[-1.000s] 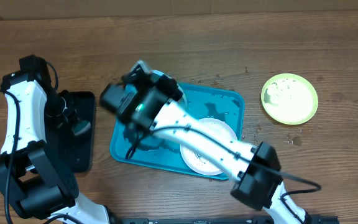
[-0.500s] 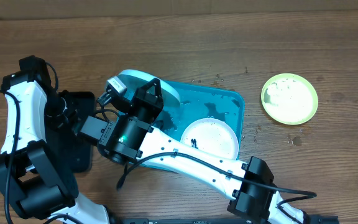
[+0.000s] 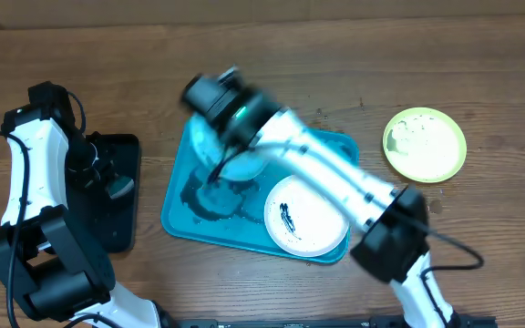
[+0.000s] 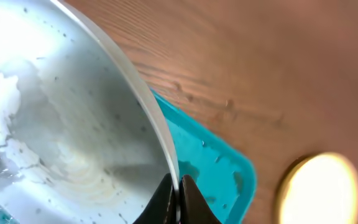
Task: Clean dirty plates on tray and stack at the side
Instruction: 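Lift the white plate and carry it right over the yellow plate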
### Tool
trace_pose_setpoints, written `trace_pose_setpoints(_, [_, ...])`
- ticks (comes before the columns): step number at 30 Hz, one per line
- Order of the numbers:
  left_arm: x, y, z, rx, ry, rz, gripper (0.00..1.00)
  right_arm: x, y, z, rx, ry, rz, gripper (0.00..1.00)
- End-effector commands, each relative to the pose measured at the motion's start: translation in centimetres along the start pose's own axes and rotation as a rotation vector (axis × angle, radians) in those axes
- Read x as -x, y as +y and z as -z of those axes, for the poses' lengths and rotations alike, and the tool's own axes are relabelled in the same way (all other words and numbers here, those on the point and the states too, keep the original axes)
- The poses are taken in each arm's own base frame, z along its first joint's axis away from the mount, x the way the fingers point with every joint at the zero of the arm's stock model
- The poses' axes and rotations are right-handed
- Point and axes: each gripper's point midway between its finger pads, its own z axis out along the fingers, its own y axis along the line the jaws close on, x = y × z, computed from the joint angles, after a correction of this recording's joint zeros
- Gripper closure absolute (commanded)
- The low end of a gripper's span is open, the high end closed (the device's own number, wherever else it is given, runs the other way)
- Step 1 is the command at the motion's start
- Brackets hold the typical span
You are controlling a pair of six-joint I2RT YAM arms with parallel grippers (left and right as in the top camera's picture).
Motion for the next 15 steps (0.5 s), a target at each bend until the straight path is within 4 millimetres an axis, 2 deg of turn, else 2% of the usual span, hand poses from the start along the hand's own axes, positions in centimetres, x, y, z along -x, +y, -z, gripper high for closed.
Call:
trace_pose_setpoints(1, [-0.1,0.0,-0.3,-0.006,0.014,-0.014,0.96,0.2,-4.7,-1.2,0.246,0.115,-0.317,0.96])
trace_pose_setpoints(3, [-0.1,0.0,-0.3,-0.008,0.01,-0.015,0.96,-0.7,-9.5,-3.0,0.298,0.195,-0.511,0.96])
trace_pose_setpoints(8, [0.0,-0.1,-0.3,-0.011,0.008,-0.014,0.96,-4.3,-18.6,-5.1,0.373,0.334,-0.818,0.96])
trace_pose_setpoints(12, [0.1,-0.3,-0.3,-0.019,0.006,-0.015,0.96,-9.2,-25.4,-5.7,0.355,0.439,-1.019,0.96])
trace_pose_setpoints(15, [0.2,-0.3,-0.3,-0.021,0.002,-0.015,0.96,-13.0,-29.3,-5.6,0.326,0.506,-1.132,0.96])
